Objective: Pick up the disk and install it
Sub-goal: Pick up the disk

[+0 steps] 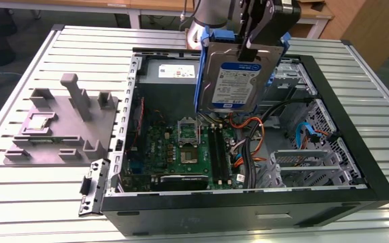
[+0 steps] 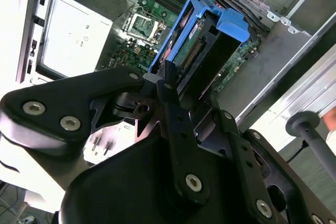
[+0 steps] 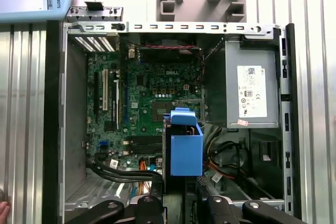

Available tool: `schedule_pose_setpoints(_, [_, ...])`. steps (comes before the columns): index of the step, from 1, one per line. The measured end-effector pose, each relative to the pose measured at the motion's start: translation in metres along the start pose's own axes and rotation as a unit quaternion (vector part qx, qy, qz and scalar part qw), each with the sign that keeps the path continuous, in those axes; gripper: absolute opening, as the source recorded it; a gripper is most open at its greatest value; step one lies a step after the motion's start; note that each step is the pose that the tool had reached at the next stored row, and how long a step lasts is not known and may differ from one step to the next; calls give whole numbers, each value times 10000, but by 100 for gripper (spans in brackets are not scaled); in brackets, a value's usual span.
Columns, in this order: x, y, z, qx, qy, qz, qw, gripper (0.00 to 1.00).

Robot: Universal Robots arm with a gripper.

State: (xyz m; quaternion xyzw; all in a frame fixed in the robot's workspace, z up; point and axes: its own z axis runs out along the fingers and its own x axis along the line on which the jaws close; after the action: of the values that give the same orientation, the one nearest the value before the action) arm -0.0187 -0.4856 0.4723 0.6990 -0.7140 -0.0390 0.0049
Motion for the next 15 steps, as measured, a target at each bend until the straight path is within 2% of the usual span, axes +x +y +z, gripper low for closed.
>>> schedule_pose_setpoints(4, [32, 0, 1, 0, -1, 0, 10000, 35])
schedule_pose_setpoints(15, [54, -2, 6, 0, 0, 0, 10000, 35])
